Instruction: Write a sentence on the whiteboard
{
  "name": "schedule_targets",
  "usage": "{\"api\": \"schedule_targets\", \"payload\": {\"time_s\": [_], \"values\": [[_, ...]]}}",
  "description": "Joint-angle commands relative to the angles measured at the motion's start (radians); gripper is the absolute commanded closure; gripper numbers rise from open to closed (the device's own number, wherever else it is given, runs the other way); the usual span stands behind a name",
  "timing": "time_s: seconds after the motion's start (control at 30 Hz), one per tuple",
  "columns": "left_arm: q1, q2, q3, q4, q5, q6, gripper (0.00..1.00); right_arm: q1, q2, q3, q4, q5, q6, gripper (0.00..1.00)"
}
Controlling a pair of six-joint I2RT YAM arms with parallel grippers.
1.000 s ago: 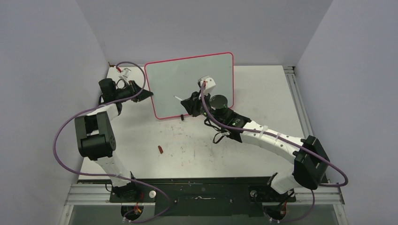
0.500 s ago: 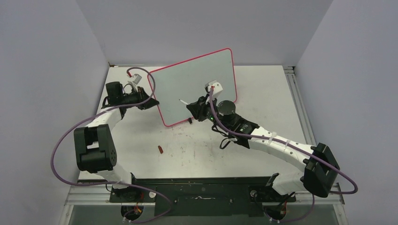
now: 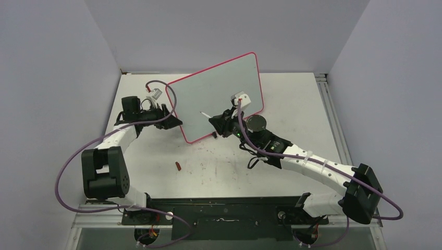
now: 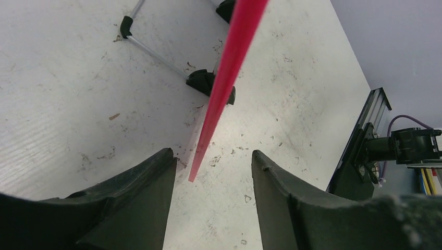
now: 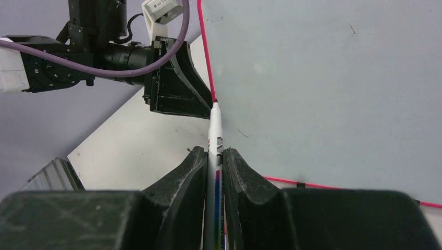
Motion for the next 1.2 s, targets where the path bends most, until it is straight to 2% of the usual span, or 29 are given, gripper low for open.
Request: {"api": "schedule_targets", "payload": {"time_s": [0.0, 0.1, 0.37, 0.53, 0.8, 1.07, 1.17], "values": [[0.007, -0.084, -0.01, 0.176, 0.046, -0.095, 0.47, 0.007, -0.002, 0.027, 0.059, -0.006, -0.021, 0.95], [0.006, -0.104, -0.035, 0.291, 0.015, -0.157, 0.47, 0.006, 0.035, 0.056, 0.073, -0.013, -0.022, 0.95], [0.031, -0.064, -0.001, 0.317, -0.027, -0.167, 0.64, 0.005, 0.205, 0.198, 0.108, -0.024, -0.056, 0.95], [0.047, -0.057, 0.001, 0.324, -0.032, -0.168, 0.69, 0.005, 0.301, 0.288, 0.119, -0.026, -0.09, 0.95], [0.047, -0.042, 0.001, 0.347, -0.02, -0.187, 0.7, 0.006, 0.414, 0.367, 0.16, -0.019, -0.117, 0.95], [0.02, 0.001, 0.001, 0.401, -0.003, -0.236, 0.67, 0.006, 0.45, 0.381, 0.206, -0.001, -0.125, 0.95], [0.015, 0.003, 0.001, 0.398, -0.002, -0.233, 0.72, 0.006, 0.46, 0.389, 0.214, 0.004, -0.126, 0.95]]}}
